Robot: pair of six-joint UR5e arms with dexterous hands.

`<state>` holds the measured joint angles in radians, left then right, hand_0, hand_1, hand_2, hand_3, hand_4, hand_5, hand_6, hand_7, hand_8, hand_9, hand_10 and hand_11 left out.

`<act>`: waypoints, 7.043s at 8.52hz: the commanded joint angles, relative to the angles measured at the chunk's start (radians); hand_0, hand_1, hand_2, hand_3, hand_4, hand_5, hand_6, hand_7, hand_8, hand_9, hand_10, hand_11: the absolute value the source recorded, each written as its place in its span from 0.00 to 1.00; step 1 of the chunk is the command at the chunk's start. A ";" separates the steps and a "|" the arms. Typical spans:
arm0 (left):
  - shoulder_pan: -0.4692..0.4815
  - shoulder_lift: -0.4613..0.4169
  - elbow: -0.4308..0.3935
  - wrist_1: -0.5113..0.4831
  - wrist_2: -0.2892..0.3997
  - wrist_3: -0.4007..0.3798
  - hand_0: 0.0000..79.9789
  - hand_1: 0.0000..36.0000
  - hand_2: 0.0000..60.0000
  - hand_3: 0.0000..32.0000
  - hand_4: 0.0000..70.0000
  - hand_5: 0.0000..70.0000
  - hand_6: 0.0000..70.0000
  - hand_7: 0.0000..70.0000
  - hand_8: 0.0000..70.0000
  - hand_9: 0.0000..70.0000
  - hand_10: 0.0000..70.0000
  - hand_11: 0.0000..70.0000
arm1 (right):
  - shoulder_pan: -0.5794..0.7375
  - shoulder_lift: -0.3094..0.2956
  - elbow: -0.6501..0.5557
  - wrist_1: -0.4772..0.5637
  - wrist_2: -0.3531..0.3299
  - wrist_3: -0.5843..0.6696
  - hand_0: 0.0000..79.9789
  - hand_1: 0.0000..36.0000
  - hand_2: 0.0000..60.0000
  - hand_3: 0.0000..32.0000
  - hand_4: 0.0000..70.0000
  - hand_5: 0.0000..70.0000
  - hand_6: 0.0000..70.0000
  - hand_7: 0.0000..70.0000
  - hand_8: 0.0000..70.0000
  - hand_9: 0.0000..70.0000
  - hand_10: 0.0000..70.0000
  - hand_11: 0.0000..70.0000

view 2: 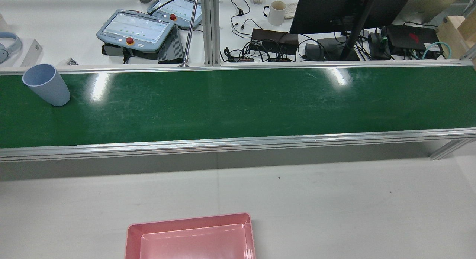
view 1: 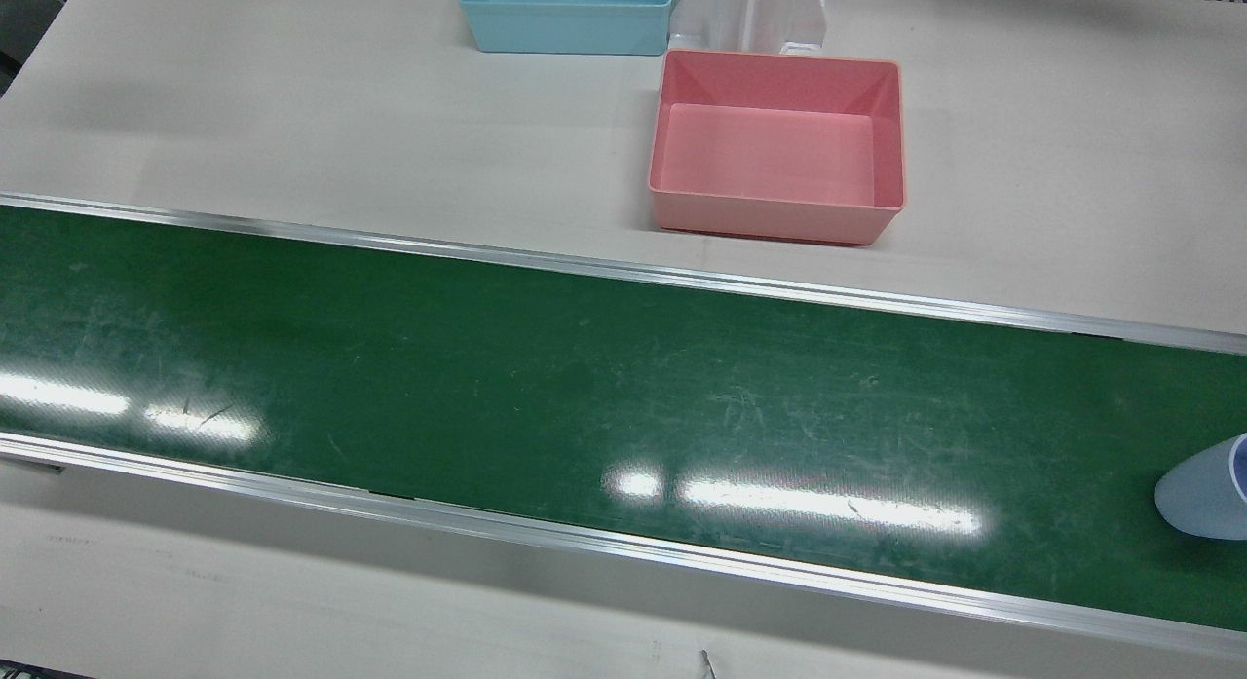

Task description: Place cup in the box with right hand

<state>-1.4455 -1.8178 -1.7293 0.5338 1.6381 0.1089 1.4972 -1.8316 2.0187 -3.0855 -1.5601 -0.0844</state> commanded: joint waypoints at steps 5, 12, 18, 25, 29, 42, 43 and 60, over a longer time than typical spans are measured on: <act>-0.001 0.000 -0.001 0.000 0.000 0.000 0.00 0.00 0.00 0.00 0.00 0.00 0.00 0.00 0.00 0.00 0.00 0.00 | 0.000 0.000 0.002 -0.001 0.000 0.000 1.00 1.00 0.55 0.00 0.39 0.30 0.31 1.00 0.63 0.79 0.49 0.73; -0.001 0.000 0.001 0.000 0.000 0.000 0.00 0.00 0.00 0.00 0.00 0.00 0.00 0.00 0.00 0.00 0.00 0.00 | -0.002 0.002 0.005 0.001 0.000 -0.002 1.00 1.00 0.57 0.00 0.41 0.30 0.32 1.00 0.63 0.80 0.49 0.74; -0.001 0.000 -0.001 0.000 0.000 0.000 0.00 0.00 0.00 0.00 0.00 0.00 0.00 0.00 0.00 0.00 0.00 0.00 | -0.003 0.005 0.003 0.001 -0.002 -0.003 1.00 1.00 0.58 0.00 0.46 0.31 0.34 1.00 0.66 0.85 0.52 0.78; -0.001 0.000 0.001 0.000 0.000 0.000 0.00 0.00 0.00 0.00 0.00 0.00 0.00 0.00 0.00 0.00 0.00 0.00 | 0.000 0.000 0.011 0.004 0.000 -0.005 1.00 1.00 0.54 0.00 0.40 0.30 0.31 1.00 0.63 0.80 0.49 0.74; 0.000 0.000 0.001 0.000 -0.001 0.000 0.00 0.00 0.00 0.00 0.00 0.00 0.00 0.00 0.00 0.00 0.00 0.00 | -0.002 0.000 0.011 0.004 0.000 -0.005 1.00 1.00 0.57 0.00 0.43 0.30 0.32 1.00 0.64 0.80 0.49 0.74; 0.001 0.000 -0.001 0.000 0.000 0.000 0.00 0.00 0.00 0.00 0.00 0.00 0.00 0.00 0.00 0.00 0.00 0.00 | -0.003 0.000 0.012 0.002 0.000 -0.003 1.00 1.00 0.59 0.00 0.43 0.30 0.32 1.00 0.63 0.80 0.49 0.74; 0.001 0.000 -0.001 0.000 -0.001 0.000 0.00 0.00 0.00 0.00 0.00 0.00 0.00 0.00 0.00 0.00 0.00 0.00 | -0.003 0.000 0.014 0.002 0.000 -0.003 1.00 1.00 0.59 0.00 0.44 0.30 0.32 1.00 0.64 0.81 0.49 0.74; -0.001 0.000 -0.001 0.000 0.000 0.000 0.00 0.00 0.00 0.00 0.00 0.00 0.00 0.00 0.00 0.00 0.00 0.00 | -0.003 0.000 0.020 0.002 0.000 -0.008 1.00 1.00 0.60 0.00 0.45 0.30 0.32 1.00 0.63 0.80 0.48 0.73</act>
<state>-1.4466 -1.8178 -1.7303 0.5347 1.6376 0.1089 1.4933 -1.8316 2.0386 -3.0833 -1.5601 -0.0916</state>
